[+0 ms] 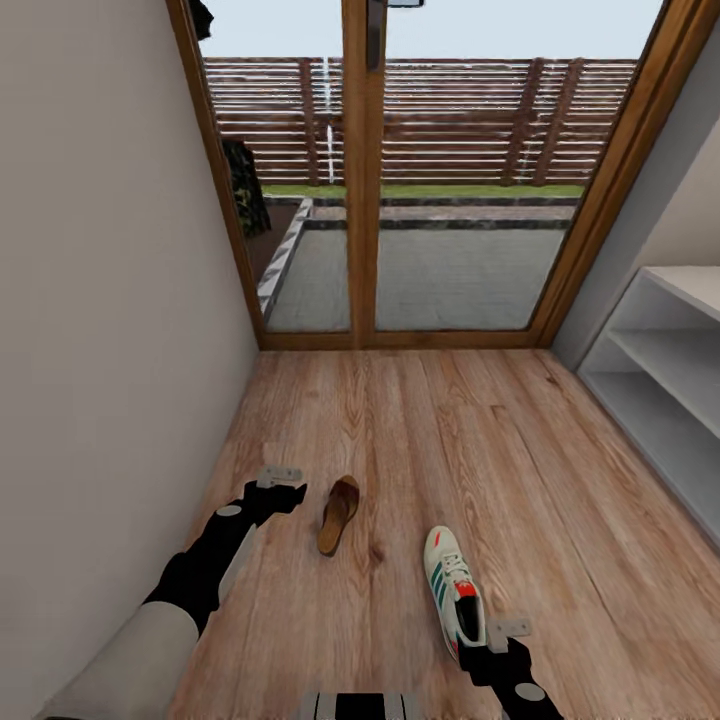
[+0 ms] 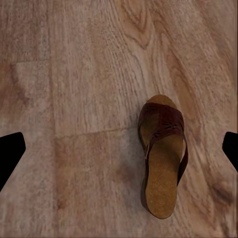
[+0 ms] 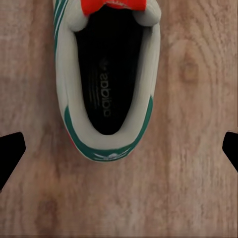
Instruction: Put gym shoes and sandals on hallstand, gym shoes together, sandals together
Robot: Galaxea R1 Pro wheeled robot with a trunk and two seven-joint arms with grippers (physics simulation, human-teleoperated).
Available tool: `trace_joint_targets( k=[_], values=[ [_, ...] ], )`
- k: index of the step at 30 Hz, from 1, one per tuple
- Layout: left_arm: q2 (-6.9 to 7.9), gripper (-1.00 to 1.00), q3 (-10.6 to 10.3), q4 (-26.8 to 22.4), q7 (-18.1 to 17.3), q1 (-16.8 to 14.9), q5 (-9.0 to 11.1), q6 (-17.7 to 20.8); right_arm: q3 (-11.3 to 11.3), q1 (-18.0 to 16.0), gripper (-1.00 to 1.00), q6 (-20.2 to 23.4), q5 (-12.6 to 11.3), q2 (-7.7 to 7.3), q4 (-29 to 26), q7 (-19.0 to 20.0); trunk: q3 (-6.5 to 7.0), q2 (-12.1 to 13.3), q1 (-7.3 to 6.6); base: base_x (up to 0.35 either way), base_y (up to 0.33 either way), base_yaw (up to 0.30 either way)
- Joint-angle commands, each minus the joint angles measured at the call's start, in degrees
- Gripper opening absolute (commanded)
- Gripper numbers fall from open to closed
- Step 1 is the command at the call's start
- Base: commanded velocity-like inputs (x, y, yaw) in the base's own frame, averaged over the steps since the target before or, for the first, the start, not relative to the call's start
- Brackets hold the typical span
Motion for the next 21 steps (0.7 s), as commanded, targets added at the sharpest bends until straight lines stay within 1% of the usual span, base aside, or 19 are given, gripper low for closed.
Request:
trace_joint_targets(
  k=[1, 3, 6, 9, 14, 21],
  values=[
    [-0.05, 1.00, 0.0, -0.8, -0.2, 0.0, 0.0, 0.9, 0.0, 0.0, 1.00, -0.1, 0.5, 0.01, 0.0, -0.3, -0.27, 0.0, 0.01, 0.000, 0.000, 0.003],
    [-0.17, 1.00, 0.0, -3.4, -0.1, 0.0, 0.0, 2.3, 0.0, 0.0, 1.00, -0.1, 0.5, 0.01, 0.0, -0.3, -0.72, -0.1, 0.06, 0.000, 0.000, 0.002],
    [-0.24, 1.00, -0.1, -5.0, -0.1, 0.0, 0.0, 3.1, 0.0, 0.0, 1.00, -0.1, 0.5, 0.01, 0.0, -0.3, -1.39, -0.1, 0.14, 0.000, 0.000, 0.000],
    [-0.26, 1.00, -0.1, -6.7, -0.1, 0.1, 0.0, 5.4, 0.0, 0.0, 1.00, -0.2, 0.5, 0.01, 0.0, -0.4, -1.52, -0.1, 0.14, 0.000, 0.000, 0.000],
    [-0.26, 1.00, -0.1, -7.5, -0.2, 0.5, -0.1, 7.0, 0.0, 0.0, 1.00, -0.2, 0.5, 0.01, 0.0, -0.4, -1.89, -0.1, 0.14, 0.000, 0.000, 0.000],
    [-0.18, 1.00, -0.2, -7.7, -0.2, 0.9, -0.1, 7.2, 0.0, 0.0, 1.00, -0.2, 0.4, 0.01, 0.0, -0.4, -2.50, -0.1, 0.14, 0.000, 0.000, 0.000]
  ],
)
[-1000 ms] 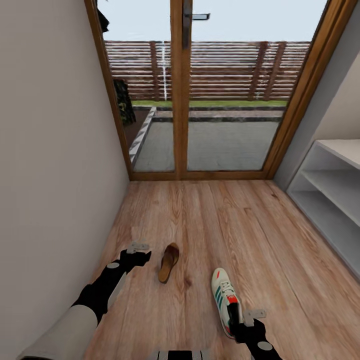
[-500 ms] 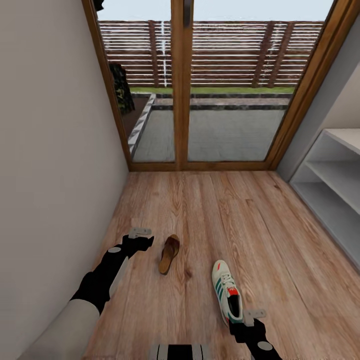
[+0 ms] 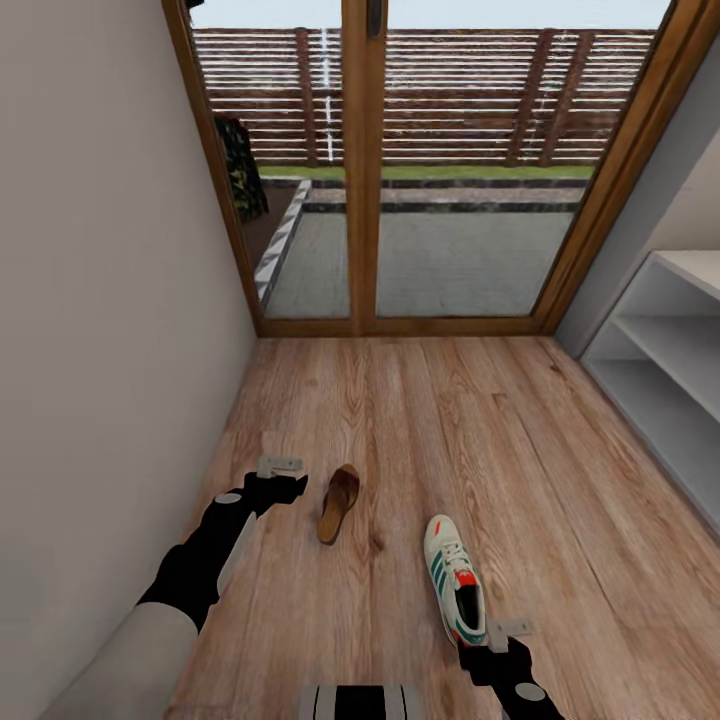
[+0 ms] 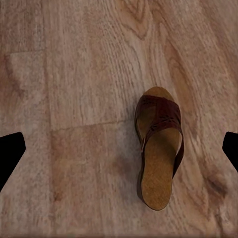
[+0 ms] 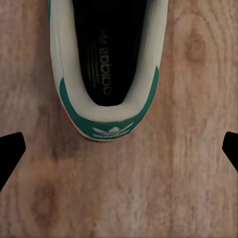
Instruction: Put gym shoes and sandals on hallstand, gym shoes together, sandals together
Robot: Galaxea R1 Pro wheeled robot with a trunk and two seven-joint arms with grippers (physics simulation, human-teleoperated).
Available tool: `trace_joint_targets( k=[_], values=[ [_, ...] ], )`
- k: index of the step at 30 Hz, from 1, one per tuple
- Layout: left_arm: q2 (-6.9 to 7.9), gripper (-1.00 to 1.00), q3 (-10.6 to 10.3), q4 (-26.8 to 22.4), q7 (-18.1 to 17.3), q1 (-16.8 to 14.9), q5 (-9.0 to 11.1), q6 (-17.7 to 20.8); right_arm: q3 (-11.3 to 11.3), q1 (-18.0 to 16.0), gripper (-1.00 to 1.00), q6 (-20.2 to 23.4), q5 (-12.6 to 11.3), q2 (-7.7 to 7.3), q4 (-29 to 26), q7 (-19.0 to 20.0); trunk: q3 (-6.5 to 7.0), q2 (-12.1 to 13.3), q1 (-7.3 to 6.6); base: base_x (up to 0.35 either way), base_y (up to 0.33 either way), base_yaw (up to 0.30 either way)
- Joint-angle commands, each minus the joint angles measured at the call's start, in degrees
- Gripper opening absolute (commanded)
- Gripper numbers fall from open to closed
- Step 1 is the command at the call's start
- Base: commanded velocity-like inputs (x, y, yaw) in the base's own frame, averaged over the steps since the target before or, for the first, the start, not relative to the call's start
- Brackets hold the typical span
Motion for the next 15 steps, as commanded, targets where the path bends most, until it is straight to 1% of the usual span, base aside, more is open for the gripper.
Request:
trace_joint_targets(
  k=[1, 9, 12, 15],
  values=[
    [0.00, 1.00, 0.1, 0.0, -0.2, 0.0, 0.0, 0.3, 0.0, 0.0, 1.00, -0.1, 0.4, 0.02, 0.0, -0.3, -0.13, 0.0, -0.01, 0.000, 0.000, 0.000],
    [0.06, 1.00, 0.2, -0.1, -0.2, 0.0, 0.0, 0.0, 0.0, 0.0, 1.00, -0.3, 0.4, 0.02, 0.1, -0.3, -0.84, 0.0, -0.01, 0.000, 0.000, 0.000],
    [0.09, 1.00, 0.2, -0.1, -0.3, 0.0, 0.0, -0.1, 0.0, 0.0, 1.00, -2.0, 0.5, -0.05, 0.2, -0.3, -1.01, 0.0, -0.01, 0.000, 0.000, 0.000],
    [0.09, 1.00, 0.2, -0.1, -0.3, 0.0, 0.0, -0.1, 0.0, 0.0, 1.00, -5.2, 0.6, -0.13, 1.4, -0.3, -1.08, 0.0, -0.01, 0.000, 0.000, 0.000]
  ],
)
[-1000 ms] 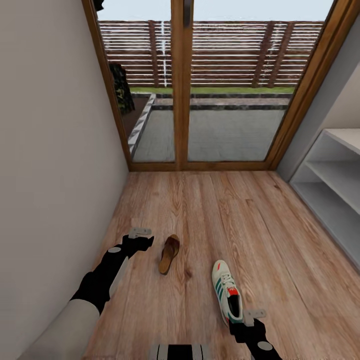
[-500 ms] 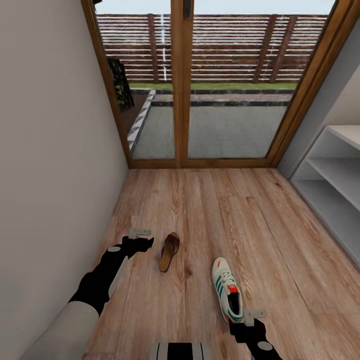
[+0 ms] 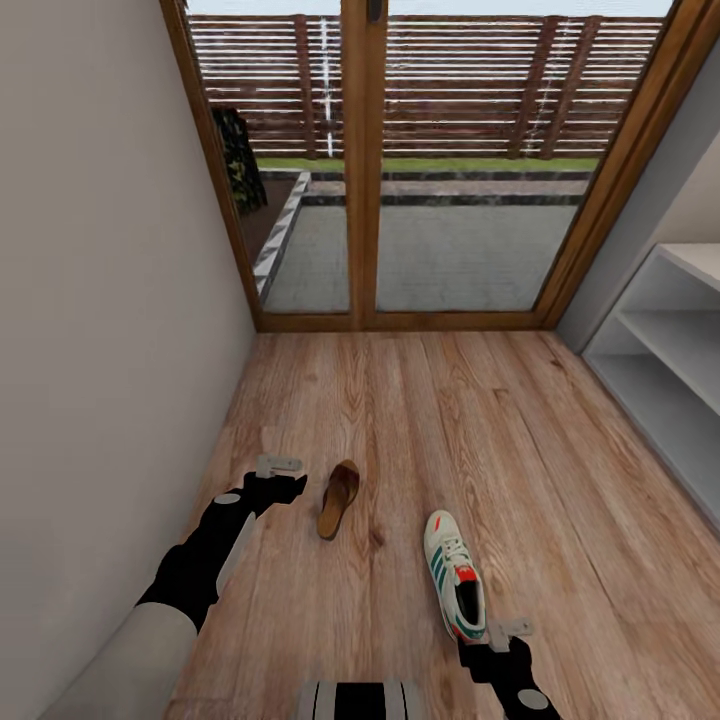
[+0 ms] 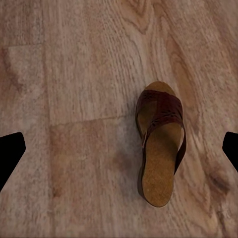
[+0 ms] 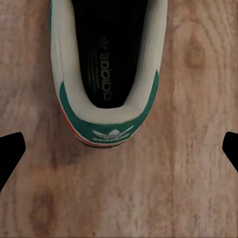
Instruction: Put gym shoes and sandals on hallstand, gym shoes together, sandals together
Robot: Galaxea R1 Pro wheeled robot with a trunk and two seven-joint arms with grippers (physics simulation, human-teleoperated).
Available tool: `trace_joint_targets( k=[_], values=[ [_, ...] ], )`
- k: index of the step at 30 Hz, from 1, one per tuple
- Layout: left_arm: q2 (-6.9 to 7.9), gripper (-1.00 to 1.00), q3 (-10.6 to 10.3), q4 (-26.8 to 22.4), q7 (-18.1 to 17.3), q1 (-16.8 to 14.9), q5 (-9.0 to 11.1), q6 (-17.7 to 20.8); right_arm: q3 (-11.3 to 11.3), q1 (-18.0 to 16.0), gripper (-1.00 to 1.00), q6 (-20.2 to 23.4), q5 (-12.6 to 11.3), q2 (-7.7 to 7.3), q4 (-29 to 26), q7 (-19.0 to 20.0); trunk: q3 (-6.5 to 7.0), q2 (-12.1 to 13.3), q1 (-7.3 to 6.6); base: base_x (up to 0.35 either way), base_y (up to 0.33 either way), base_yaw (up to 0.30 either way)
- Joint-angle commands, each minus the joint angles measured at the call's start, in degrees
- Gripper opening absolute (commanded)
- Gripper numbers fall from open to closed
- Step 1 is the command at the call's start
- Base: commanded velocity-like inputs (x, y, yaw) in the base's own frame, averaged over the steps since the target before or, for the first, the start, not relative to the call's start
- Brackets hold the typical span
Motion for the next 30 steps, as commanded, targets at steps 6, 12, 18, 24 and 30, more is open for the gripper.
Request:
trace_joint_targets(
  k=[6, 12, 18, 24, 30],
  values=[
    [0.00, 1.00, 0.0, 0.0, -0.2, 0.0, 0.0, 0.3, 0.0, 0.0, 1.00, -10.5, 0.5, -0.12, 5.4, -0.2, -0.06, 0.0, -0.01, 0.000, 0.000, 0.000],
    [0.00, 1.00, 0.0, 0.0, -0.3, 0.0, 0.0, 0.3, 0.0, 0.0, 1.00, -13.0, 0.5, -0.15, 6.3, -0.2, -0.07, 0.0, -0.01, 0.078, 0.000, 0.000],
    [-0.02, 1.00, 0.0, 0.0, -0.3, 0.0, 0.0, 0.3, 0.0, 0.0, 1.00, -13.5, 0.5, -0.18, 6.5, -0.3, -0.07, 0.0, -0.01, 0.200, 0.000, 0.000],
    [0.00, 1.00, 0.1, 0.1, -0.3, 0.0, 0.0, 0.3, 0.0, 0.0, 1.00, -13.6, 0.5, -0.15, 6.5, -0.4, -0.07, 0.0, -0.01, 0.060, 0.000, 0.000],
    [0.00, 1.00, 0.1, 0.3, -0.3, 0.0, 0.0, 0.3, -0.1, 0.0, 1.00, -13.7, 0.5, -0.18, 6.5, -0.4, -0.07, 0.0, -0.01, 0.046, 0.000, 0.000]
  ],
)
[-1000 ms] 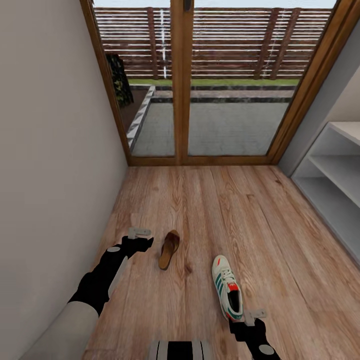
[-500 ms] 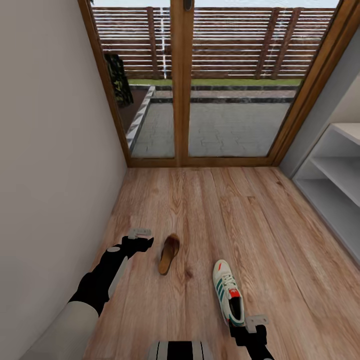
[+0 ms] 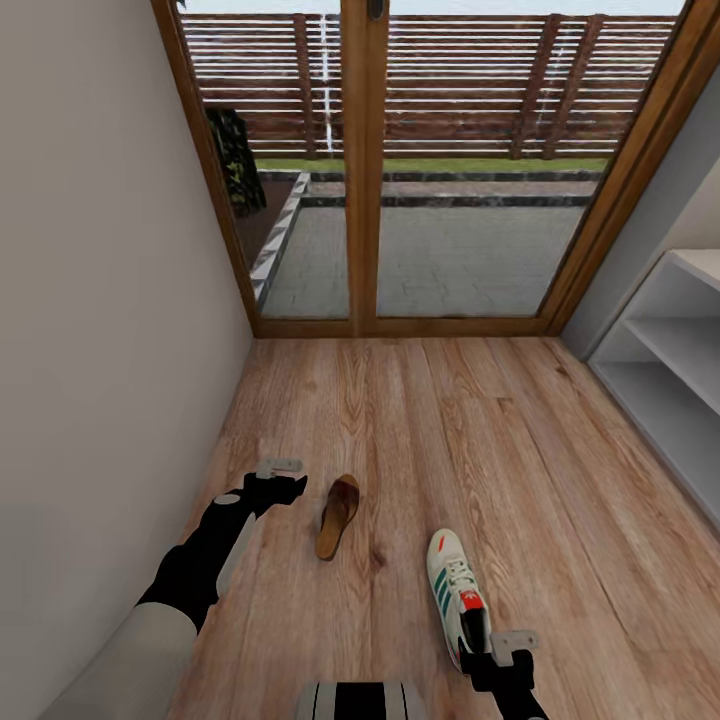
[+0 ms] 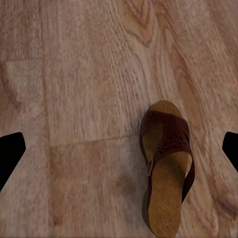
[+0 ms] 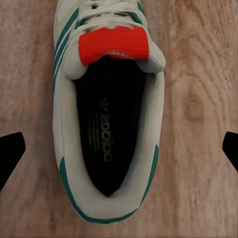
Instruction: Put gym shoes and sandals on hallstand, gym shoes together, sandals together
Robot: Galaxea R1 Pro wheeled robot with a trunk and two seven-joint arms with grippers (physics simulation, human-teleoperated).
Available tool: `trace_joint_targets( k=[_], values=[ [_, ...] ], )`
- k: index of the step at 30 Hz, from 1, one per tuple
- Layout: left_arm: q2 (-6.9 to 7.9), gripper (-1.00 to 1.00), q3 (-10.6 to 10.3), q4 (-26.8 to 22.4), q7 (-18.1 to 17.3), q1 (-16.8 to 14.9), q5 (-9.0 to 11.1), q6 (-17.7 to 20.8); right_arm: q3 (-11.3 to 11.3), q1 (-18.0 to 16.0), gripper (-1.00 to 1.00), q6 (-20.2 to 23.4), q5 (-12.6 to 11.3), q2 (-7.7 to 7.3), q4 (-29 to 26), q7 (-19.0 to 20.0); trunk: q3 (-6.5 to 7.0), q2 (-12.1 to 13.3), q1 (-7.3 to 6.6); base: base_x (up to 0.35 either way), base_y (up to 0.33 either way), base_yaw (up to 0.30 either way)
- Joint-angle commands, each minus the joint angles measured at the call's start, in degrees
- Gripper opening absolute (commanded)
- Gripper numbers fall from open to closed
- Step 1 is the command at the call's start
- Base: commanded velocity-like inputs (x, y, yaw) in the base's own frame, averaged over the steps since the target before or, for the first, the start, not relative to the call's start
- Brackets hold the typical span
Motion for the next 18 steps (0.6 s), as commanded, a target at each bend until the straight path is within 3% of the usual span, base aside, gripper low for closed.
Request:
trace_joint_targets(
  k=[1, 18],
  values=[
    [-0.01, 1.00, 0.1, -0.1, -0.2, 0.0, 0.0, 0.3, 0.0, 0.0, 1.00, -0.1, 0.5, 0.00, 0.0, -0.4, -0.04, 0.0, 0.00, 0.065, 0.000, 0.000],
    [0.10, 1.00, -0.1, -0.4, -0.1, 0.0, -0.2, 0.2, -0.1, 0.0, 1.00, -0.1, 0.4, 0.06, 0.0, -0.4, -0.31, 0.0, 0.02, 0.012, 0.000, 0.001]
  ],
)
